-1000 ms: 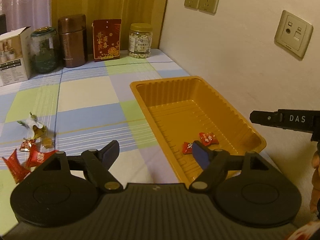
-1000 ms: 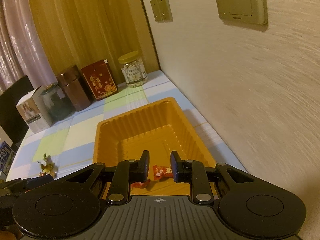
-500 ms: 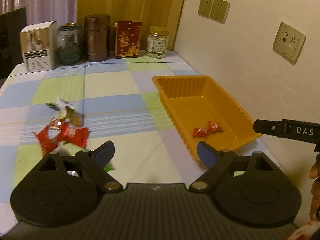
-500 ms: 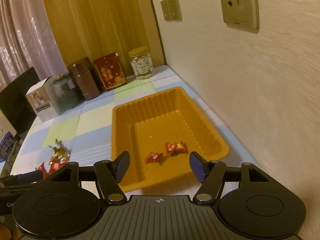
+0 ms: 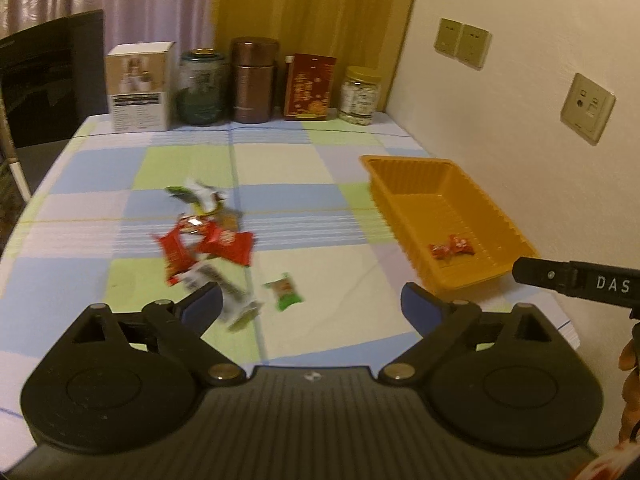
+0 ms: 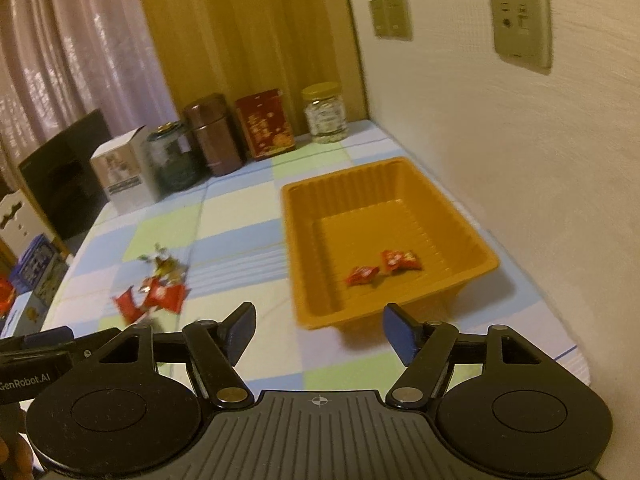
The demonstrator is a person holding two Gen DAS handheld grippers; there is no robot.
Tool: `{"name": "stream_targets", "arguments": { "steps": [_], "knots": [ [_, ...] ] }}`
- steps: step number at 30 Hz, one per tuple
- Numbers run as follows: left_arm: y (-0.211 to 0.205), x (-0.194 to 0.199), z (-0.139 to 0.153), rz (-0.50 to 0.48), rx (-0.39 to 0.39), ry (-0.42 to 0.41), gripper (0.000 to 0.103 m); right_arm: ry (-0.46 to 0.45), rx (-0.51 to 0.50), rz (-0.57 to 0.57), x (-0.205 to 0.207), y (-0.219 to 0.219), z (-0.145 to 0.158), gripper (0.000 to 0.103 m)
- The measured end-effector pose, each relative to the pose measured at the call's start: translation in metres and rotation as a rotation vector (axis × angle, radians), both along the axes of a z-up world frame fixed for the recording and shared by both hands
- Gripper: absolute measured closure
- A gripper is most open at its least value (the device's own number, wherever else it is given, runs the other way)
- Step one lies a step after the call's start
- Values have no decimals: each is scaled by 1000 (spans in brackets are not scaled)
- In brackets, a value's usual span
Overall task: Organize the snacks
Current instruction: 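Withdraw both grippers from the tray back over the snacks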
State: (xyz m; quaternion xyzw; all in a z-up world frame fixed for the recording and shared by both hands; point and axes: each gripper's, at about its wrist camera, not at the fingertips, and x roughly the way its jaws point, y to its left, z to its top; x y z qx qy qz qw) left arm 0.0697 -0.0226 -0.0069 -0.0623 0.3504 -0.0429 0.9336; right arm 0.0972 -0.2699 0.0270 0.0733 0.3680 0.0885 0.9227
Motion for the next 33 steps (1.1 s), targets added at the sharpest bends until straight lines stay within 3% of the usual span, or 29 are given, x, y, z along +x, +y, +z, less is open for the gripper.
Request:
{"name": "stream_targets", "arguments": {
  "steps": [15, 33],
  "knots": [
    [91, -38, -7, 180, 44, 34, 6, 19, -19, 165, -12, 79, -10, 31],
    [106, -28, -15, 213, 36, 58, 6, 38, -37, 209, -1, 103, -27, 31]
  ]
}}
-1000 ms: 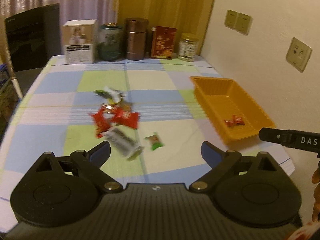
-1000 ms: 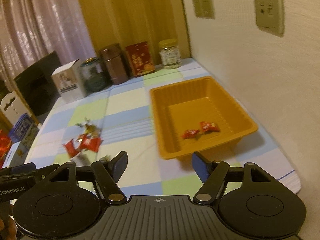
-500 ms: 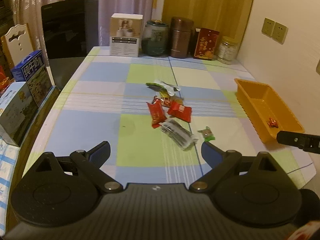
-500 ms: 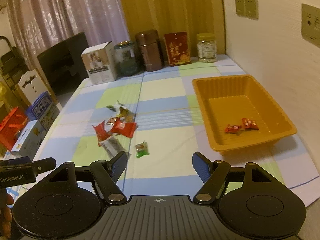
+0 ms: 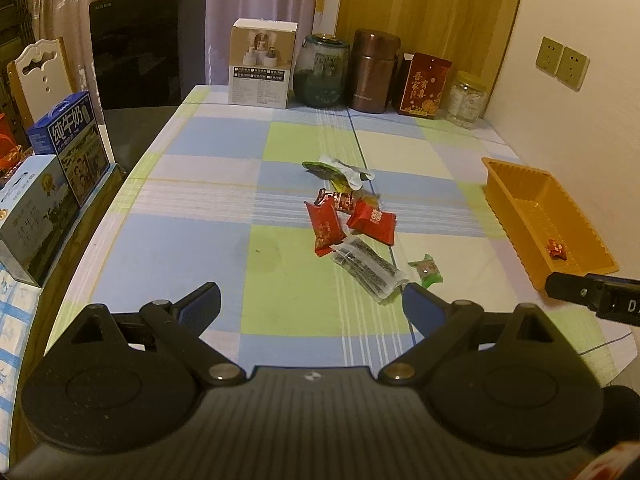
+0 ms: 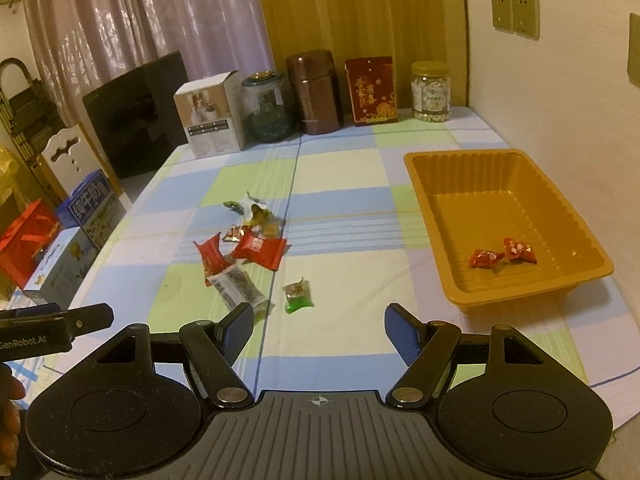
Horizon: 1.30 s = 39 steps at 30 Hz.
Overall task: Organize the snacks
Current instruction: 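Withdraw both grippers from the tray back over the snacks, then grasp the green-wrapped candy with the right gripper while the left grasps the dark-stick packet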
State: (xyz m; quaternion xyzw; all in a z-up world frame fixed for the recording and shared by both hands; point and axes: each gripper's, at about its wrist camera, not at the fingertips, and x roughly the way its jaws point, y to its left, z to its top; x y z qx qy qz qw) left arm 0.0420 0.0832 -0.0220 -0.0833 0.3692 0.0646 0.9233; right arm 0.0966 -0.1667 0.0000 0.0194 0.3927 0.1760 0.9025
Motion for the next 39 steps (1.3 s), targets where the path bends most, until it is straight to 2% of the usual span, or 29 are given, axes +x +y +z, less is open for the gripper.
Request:
{"name": "stream_targets", "arguments": {
  "steps": [15, 16, 18, 27, 35, 39],
  "knots": [
    [12, 46, -42, 49, -15, 52, 6, 27, -19, 67, 45, 27, -58, 32],
    [13, 50, -45, 52, -17, 54, 6, 28, -23, 75, 51, 30, -63, 34],
    [13, 57, -50, 57, -20, 58, 6, 31, -28, 86, 59, 35, -71, 45],
    [17, 80, -73, 80, -49, 70, 6, 29, -69, 134, 87, 59, -102, 57],
    [18, 91, -82, 90, -53, 74, 6, 37, -119, 156, 103, 74, -122, 69],
    [17, 93, -84, 93, -70, 70, 6, 40, -126, 169, 105, 74, -127, 81]
  ]
}}
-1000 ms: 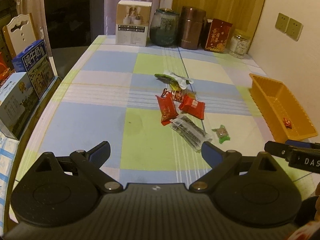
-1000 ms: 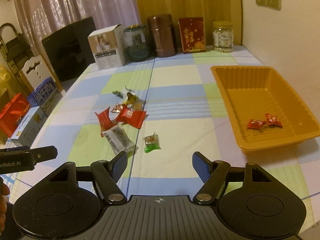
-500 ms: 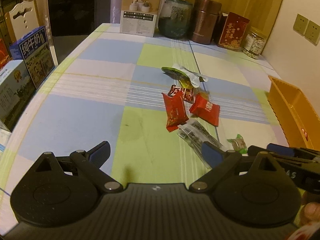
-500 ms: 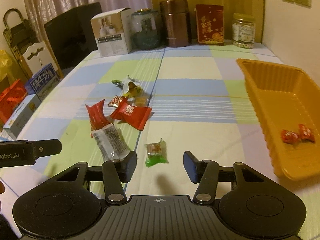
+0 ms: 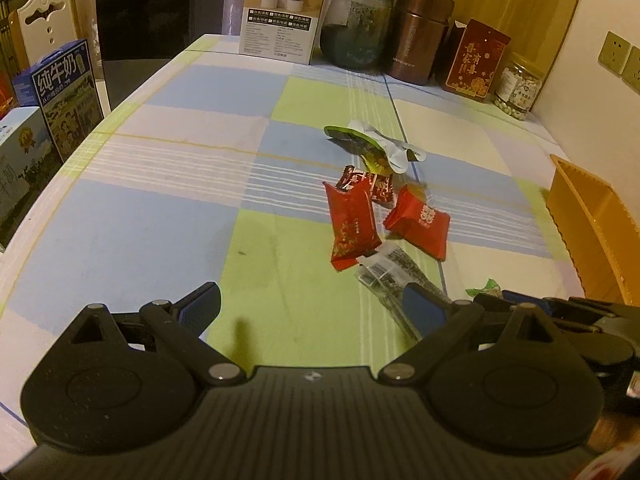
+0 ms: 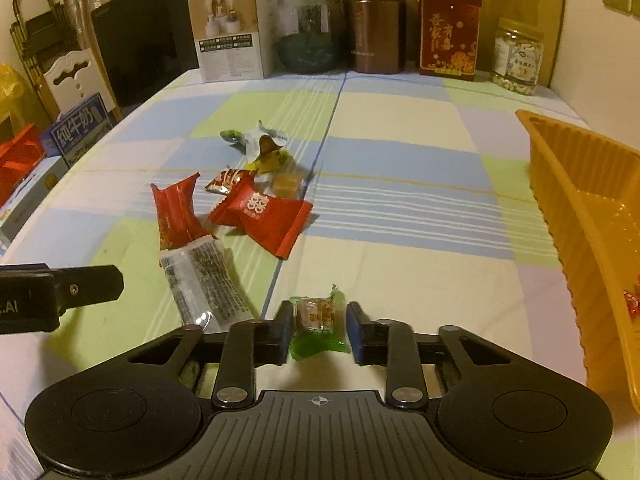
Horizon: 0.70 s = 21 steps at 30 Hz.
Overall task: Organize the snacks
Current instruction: 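Grasp the green-wrapped candy with the right gripper while the left grasps the dark-stick packet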
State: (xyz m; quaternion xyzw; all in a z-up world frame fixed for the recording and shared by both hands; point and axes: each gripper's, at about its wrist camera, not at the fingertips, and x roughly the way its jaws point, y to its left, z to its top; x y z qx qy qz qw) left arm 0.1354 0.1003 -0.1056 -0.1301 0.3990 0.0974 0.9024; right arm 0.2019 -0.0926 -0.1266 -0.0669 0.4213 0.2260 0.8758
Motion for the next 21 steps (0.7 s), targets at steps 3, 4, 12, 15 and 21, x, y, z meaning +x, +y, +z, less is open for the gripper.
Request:
{"name": "stream_targets", "arguments": {
  "steps": [3, 4, 12, 15, 21],
  "knots": [
    [-4, 5, -1, -6, -20, -5, 6, -22, 2, -17, -2, -7, 5, 82],
    [-7, 7, -1, -7, -25, -7, 6, -28, 5, -30, -3, -10, 7, 82],
    [-40, 31, -10, -1, -28, -21, 8, -33, 23, -125, -5, -42, 16, 82],
    [-52, 39, -18, -11, -4, -13, 8, -29, 25, -137, -7, -48, 15, 82],
    [-70, 46, -32, -76, 105, 0, 11, -33, 36, -158, -8, -56, 14, 82]
  ]
}}
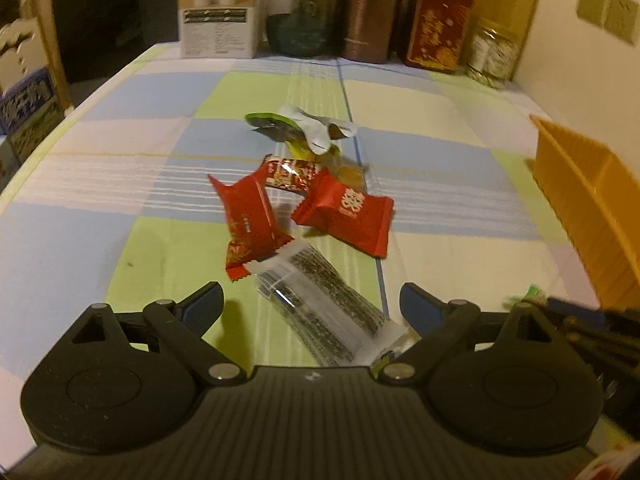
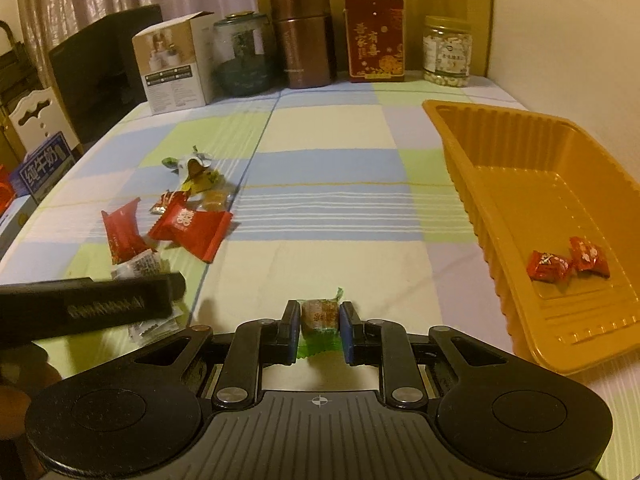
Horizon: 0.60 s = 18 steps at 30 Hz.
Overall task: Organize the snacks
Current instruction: 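Grasp the green-wrapped candy with the right gripper while the left grasps the dark-stick packet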
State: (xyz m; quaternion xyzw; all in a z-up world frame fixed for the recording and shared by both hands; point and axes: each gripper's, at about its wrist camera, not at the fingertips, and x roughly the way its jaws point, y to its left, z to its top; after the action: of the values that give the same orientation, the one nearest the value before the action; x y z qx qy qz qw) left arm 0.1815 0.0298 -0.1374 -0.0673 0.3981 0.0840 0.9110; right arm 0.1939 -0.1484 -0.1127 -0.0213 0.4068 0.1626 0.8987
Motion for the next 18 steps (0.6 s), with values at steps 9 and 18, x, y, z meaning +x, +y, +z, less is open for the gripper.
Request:
{"name": "stream_targets", "arguments": {
  "steps": [9, 18],
  "knots": [
    [11, -17, 0, -42, 68, 10, 17, 3, 21, -17, 1, -3, -1, 82],
    [3, -1, 0, -132, 104, 3, 43, 10, 28, -29, 1, -5, -2, 82]
  ]
}}
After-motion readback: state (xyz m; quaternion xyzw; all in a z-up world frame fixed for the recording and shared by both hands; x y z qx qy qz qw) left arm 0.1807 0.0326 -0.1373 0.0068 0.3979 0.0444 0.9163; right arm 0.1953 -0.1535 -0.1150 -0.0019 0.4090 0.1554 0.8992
